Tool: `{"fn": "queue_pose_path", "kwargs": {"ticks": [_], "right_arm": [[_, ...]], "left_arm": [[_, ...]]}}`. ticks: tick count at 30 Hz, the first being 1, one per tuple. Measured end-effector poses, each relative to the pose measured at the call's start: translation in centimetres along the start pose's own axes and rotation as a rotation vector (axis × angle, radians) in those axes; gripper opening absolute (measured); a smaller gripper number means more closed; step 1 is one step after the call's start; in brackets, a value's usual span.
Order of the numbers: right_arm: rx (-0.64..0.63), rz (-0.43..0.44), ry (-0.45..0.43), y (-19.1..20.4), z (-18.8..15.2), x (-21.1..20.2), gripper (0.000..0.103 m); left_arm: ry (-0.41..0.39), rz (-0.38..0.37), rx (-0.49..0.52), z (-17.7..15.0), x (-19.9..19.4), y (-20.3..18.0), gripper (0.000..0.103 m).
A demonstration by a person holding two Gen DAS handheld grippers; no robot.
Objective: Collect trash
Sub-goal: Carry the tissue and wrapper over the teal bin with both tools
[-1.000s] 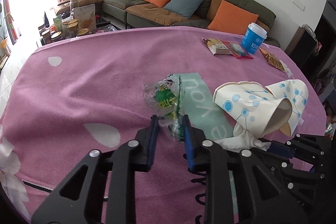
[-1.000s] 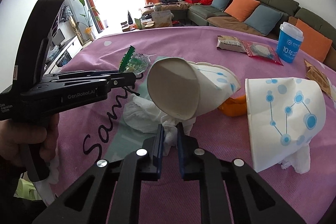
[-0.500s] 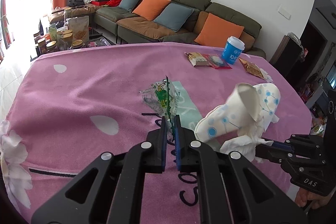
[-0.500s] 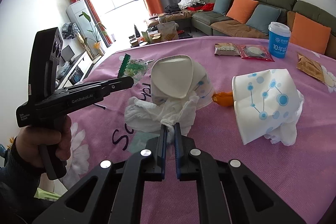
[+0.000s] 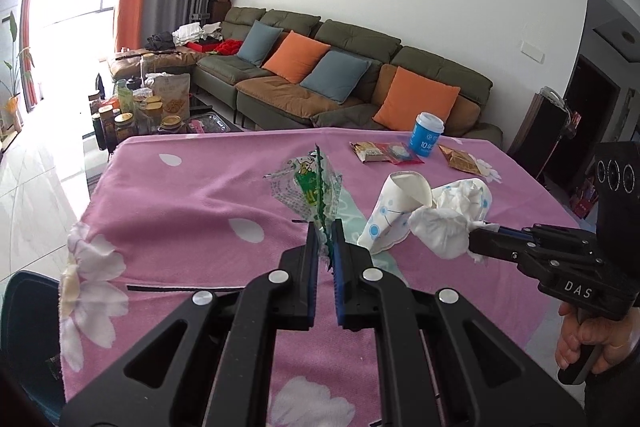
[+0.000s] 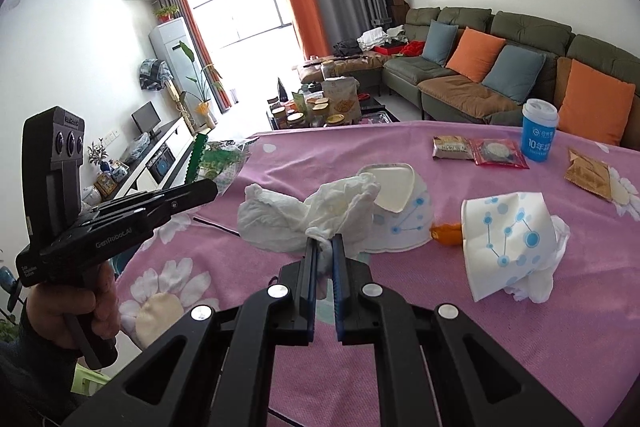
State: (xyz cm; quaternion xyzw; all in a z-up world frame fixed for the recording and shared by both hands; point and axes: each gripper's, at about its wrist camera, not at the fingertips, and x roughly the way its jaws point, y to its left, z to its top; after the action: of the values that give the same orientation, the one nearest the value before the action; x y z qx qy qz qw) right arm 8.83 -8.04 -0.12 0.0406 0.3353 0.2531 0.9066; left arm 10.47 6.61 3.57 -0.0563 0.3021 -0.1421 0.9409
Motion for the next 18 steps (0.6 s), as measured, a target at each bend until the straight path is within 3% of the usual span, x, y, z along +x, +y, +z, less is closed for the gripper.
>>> {"fn": "queue_pose_path", "kwargs": {"ticks": [6,18], "right_arm": [[-0.076,0.047,-0.048,3.6,2.0,-0.1,0.006],[-0.209,0.183,-0.062,11.5,4.9,3.0,0.006]], "left_arm": [[-0.073,0.063,-0.029,-0.2,-4.9,1.7,0.007],[-0.178,0.287,-0.118,-2.0,-14.8,7.9,0.007]]}}
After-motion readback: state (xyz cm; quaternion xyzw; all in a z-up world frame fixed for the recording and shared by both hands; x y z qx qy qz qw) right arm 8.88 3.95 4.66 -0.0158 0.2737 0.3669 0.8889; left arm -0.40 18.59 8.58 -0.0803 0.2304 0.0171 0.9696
